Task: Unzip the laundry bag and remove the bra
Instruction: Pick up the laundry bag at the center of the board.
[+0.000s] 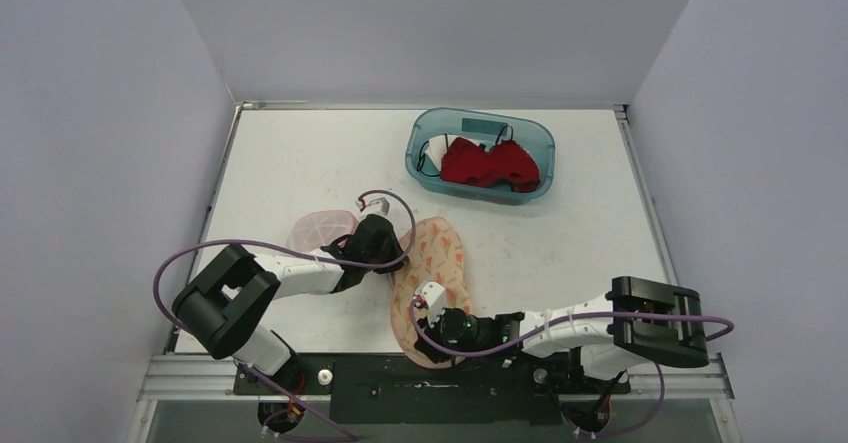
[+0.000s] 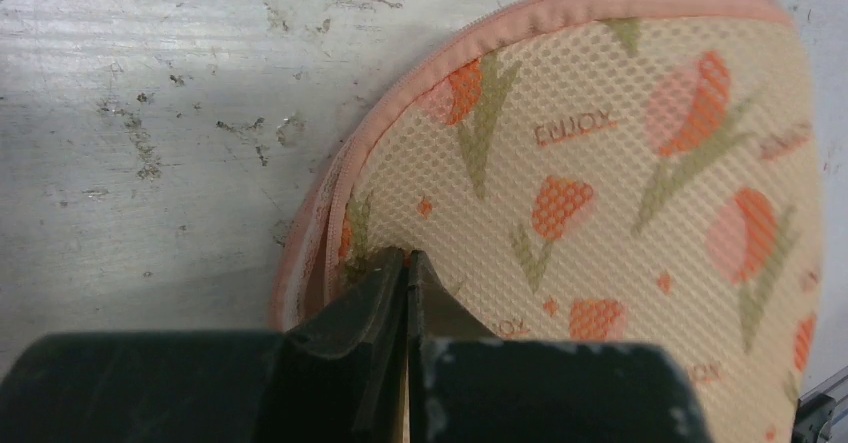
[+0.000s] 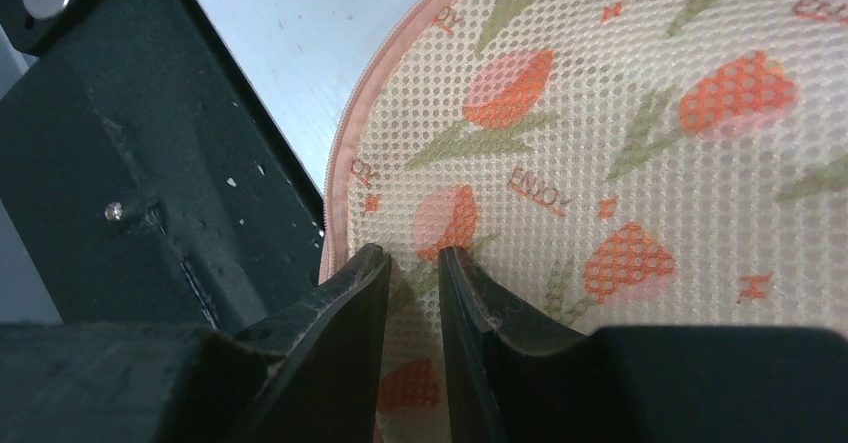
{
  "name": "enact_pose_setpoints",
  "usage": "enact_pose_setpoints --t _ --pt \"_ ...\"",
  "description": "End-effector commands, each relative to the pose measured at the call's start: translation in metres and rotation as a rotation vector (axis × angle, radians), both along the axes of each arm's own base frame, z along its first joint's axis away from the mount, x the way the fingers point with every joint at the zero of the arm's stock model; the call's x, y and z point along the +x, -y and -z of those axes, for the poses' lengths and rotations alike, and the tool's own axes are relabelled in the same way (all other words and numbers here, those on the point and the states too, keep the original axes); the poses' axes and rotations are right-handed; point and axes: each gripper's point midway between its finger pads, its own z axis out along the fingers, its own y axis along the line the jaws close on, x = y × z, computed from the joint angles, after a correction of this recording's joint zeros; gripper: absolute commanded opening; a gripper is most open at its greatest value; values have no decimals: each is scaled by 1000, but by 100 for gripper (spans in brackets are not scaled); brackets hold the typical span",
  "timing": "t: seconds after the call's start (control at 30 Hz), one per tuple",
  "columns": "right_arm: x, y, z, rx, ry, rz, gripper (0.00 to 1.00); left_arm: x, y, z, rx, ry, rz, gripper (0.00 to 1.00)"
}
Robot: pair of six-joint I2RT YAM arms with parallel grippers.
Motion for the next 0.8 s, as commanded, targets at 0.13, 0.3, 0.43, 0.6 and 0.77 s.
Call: enact_pose_setpoints --t 0.13,0.3,0.43,0.6,0.77 --pt "-9 -4 12 -61 60 -18 27 7 -7 11 -7 1 -33 0" --pt "5 -10 -41 50 121 47 48 8 4 -19 -79 51 4 0" --pt "18 -6 -94 137 170 107 77 9 7 -41 -102 89 24 0" --pt "50 27 -130 161 230 298 97 6 8 -58 -131 108 39 0" --pt "100 67 -118 245 85 529 95 -9 11 -84 -185 142 70 1"
